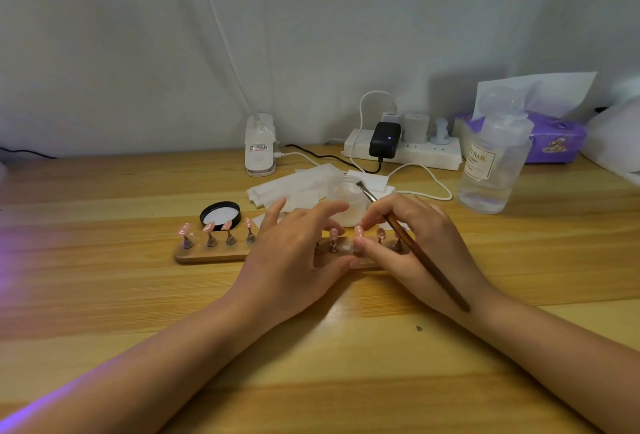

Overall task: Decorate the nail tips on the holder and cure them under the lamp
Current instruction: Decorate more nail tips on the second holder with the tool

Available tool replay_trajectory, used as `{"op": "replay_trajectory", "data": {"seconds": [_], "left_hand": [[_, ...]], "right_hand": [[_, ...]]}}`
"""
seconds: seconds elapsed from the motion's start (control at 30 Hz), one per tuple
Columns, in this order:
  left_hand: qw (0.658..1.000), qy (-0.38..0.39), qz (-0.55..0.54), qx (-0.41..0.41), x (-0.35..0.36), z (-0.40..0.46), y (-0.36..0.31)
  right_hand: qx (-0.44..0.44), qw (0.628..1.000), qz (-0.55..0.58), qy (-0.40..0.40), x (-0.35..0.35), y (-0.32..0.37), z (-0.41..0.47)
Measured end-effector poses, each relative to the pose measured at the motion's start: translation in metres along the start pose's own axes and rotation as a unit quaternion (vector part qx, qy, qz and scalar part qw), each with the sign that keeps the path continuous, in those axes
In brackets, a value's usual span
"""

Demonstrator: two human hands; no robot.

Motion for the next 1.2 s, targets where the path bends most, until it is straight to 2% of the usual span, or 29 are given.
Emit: {"op": "replay_trajectory", "data": {"seconds": [0.6,0.83,1.07,1.2], "left_hand": [[1.0,0.0,-0.003,-0.023,0.001,0.001,0.001],[1.0,-0.004,-0.001,-0.029,0.002,0.0,0.003],[1.0,-0.005,-0.019,-0.021,0.004,-0.001,0.005],[1.0,-0.019,-0.011,0.014,0.001,-0.001,0.0]], "right_hand": [[0.015,0.999,-0.01,0.04,-0.017,-0.012,0.003],[-0.008,0.999,-0.007,0.039,-0.014,-0.013,0.002],[-0.117,0.991,-0.063,0.014,-0.015,-0.002,-0.002],[-0.142,0.989,-0.037,-0.019,-0.017,0.005,-0.005]]}}
Point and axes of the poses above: each hand's wrist, its own z-axis towards the middle knuckle, its own x-axis out of the palm, y = z × x, the point moved 6 cm from there along z, towards the middle knuckle, and after that the axes turned 4 degrees about -y, right-handed, at the moved point
